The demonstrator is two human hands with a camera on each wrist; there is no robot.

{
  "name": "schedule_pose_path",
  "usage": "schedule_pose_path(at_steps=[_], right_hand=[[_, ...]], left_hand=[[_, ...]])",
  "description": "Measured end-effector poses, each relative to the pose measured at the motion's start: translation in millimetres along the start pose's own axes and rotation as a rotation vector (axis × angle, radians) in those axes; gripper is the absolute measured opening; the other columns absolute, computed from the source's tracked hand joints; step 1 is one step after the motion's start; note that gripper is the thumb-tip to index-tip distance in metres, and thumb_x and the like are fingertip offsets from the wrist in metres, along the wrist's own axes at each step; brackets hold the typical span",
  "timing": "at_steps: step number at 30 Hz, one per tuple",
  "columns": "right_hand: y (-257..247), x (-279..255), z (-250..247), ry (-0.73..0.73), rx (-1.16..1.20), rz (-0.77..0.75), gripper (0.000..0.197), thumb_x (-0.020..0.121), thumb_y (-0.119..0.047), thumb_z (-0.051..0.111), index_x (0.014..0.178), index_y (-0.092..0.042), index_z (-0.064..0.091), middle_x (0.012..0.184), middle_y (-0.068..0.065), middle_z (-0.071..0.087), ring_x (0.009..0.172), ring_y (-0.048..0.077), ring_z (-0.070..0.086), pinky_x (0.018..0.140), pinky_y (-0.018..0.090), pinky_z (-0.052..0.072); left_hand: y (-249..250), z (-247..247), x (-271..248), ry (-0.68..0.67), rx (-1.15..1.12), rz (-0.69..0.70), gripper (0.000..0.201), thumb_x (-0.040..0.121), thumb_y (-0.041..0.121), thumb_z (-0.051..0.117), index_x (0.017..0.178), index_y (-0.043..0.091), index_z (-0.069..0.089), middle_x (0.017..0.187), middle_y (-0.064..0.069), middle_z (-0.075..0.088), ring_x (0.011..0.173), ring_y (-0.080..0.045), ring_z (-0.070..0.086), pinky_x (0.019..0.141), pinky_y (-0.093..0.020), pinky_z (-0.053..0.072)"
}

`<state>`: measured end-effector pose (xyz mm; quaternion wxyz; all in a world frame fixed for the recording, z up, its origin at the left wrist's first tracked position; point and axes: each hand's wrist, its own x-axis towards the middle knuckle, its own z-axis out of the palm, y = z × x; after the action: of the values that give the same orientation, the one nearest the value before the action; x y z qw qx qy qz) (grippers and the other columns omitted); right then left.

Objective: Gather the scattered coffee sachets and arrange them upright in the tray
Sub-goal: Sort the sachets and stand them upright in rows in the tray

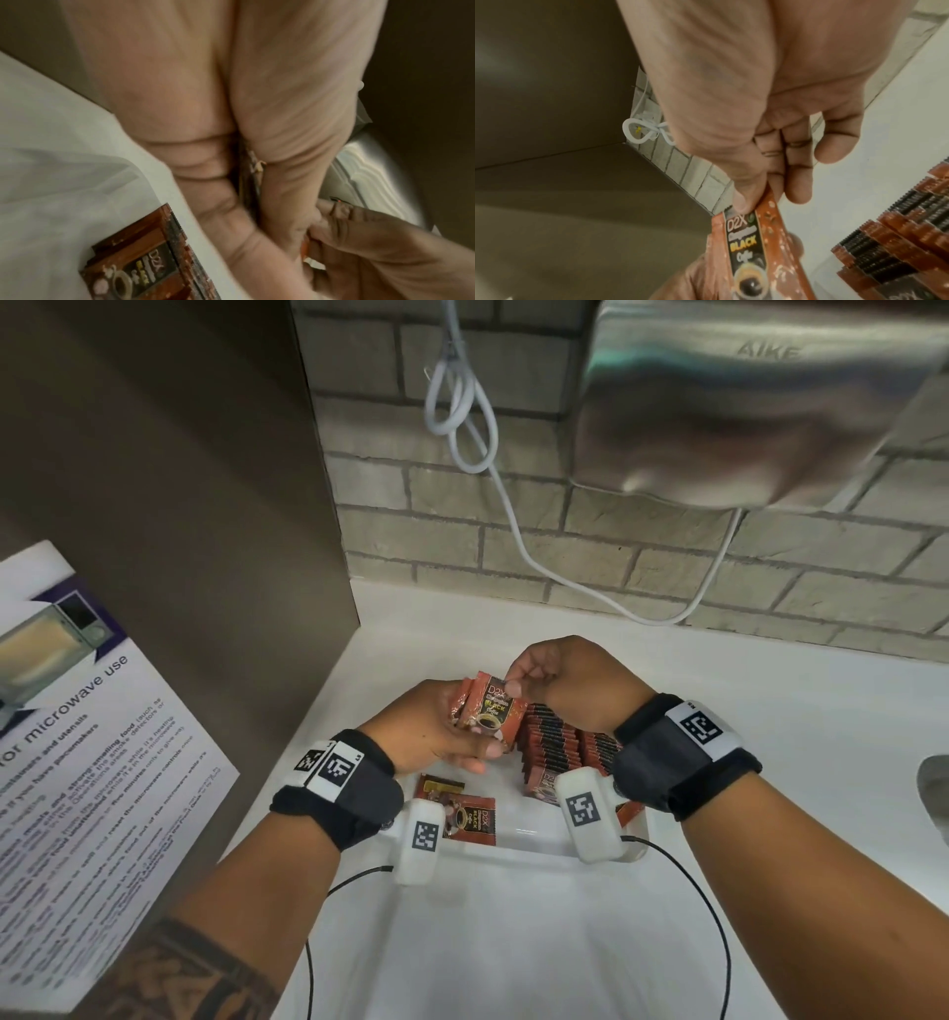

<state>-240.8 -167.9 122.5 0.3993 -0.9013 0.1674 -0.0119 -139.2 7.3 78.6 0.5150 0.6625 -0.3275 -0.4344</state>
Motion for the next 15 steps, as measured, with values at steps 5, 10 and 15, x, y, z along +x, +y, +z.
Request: schedule_pose_path(at_steps=[5, 10, 15], right_hand=[[9, 8, 5, 0.087, -0.103, 0.048, 0.007, 0.089, -0.019, 0.069, 0.086, -0.023, 0.074, 0.080, -0.015, 0.066, 0.076, -0.001, 0.057, 0.064, 0.015, 0.040], [25, 25, 28, 0.063, -0.227, 0.185, 0.019, 0.082, -0.022, 0.066, 0.071, -0.034, 0.074, 0.076, -0.017, 0.068, 0.084, 0.008, 0.063, 0.077, 0.029, 0.049], [29, 35, 46, 0.063, -0.295, 0.285, 0.020, 0.078, -0.021, 0.060, 0.074, -0.029, 0.077, 0.082, -0.011, 0.069, 0.089, 0.018, 0.062, 0.086, 0.039, 0.054]], left_hand=[[-17, -17, 2, -0.014, 0.325, -0.304, 0.026, 0.087, 0.026, 0.077, 0.102, 0.007, 0.068, 0.078, -0.010, 0.067, 0.070, -0.023, 0.067, 0.079, -0.043, 0.062], [-26, -9, 15, -0.101, 0.437, -0.424, 0.032, 0.093, 0.035, 0.069, 0.099, 0.004, 0.066, 0.070, -0.011, 0.064, 0.058, -0.021, 0.061, 0.061, -0.032, 0.054], [-37, 8, 39, -0.159, 0.463, -0.465, 0.036, 0.091, 0.026, 0.067, 0.109, -0.005, 0.066, 0.074, -0.012, 0.064, 0.064, -0.025, 0.058, 0.057, -0.028, 0.047]])
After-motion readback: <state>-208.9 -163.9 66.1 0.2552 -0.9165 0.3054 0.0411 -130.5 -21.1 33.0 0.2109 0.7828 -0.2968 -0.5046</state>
